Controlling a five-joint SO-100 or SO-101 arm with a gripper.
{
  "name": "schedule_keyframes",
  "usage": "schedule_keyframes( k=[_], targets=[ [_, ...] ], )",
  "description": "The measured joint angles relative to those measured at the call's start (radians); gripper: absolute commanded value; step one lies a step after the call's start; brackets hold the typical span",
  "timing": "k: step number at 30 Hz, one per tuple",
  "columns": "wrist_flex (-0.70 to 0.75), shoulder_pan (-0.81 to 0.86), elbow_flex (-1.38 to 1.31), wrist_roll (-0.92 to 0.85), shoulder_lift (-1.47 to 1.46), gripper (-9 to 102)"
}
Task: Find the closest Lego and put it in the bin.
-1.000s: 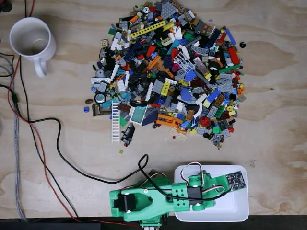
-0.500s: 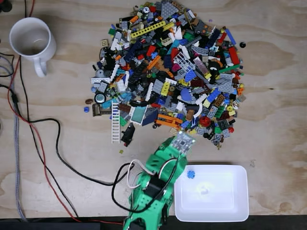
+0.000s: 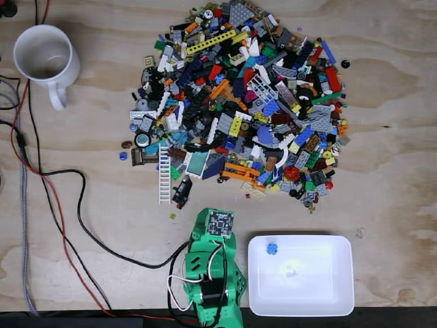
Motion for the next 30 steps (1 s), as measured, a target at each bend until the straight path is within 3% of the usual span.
schedule_keyframes(
  k=[12,23,30],
  targets=[
    [-0.184,-0.017,0.190,-0.072,0.000,2],
    [-0.578,0.003,0.623,-0.072,-0.002,3],
    [-0.678,0.017,0.690,-0.074,-0.011,3]
  ],
)
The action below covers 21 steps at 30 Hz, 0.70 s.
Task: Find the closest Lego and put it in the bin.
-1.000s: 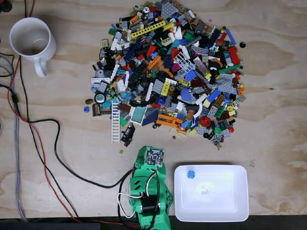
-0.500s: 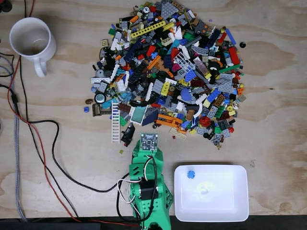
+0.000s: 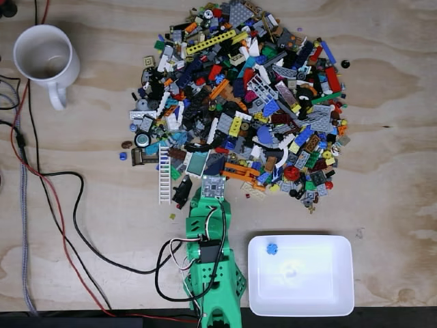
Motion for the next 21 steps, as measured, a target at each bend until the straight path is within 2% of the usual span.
schedule_keyframes(
  k=[21],
  targets=[
    [-0.029,0.038,0.011,-0.011,-0.002,3]
  ],
)
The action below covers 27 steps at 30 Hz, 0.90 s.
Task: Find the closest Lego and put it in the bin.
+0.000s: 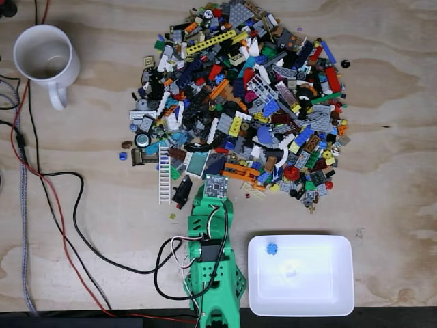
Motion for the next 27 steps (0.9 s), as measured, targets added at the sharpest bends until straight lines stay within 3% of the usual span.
schedule_keyframes(
  k=[27],
  targets=[
    [0.000,0.014,0.000,-0.017,-0.002,3]
  ],
)
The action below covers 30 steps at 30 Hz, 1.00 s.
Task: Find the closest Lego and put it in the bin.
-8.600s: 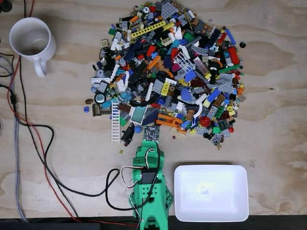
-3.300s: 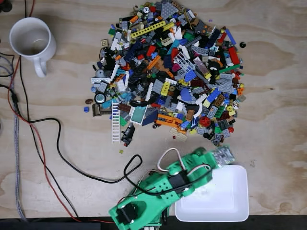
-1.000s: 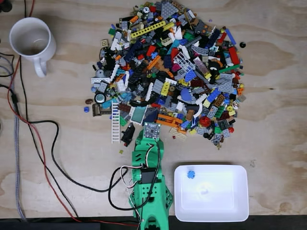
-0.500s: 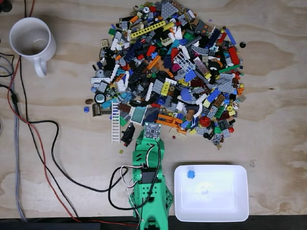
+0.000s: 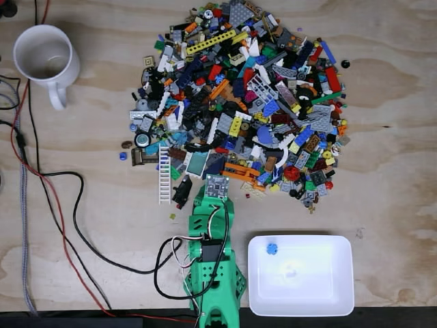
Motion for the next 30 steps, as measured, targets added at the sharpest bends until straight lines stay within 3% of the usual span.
schedule_keyframes(
  k=[30],
  targets=[
    [0.000,0.012,0.000,-0.009,0.000,3]
  ],
)
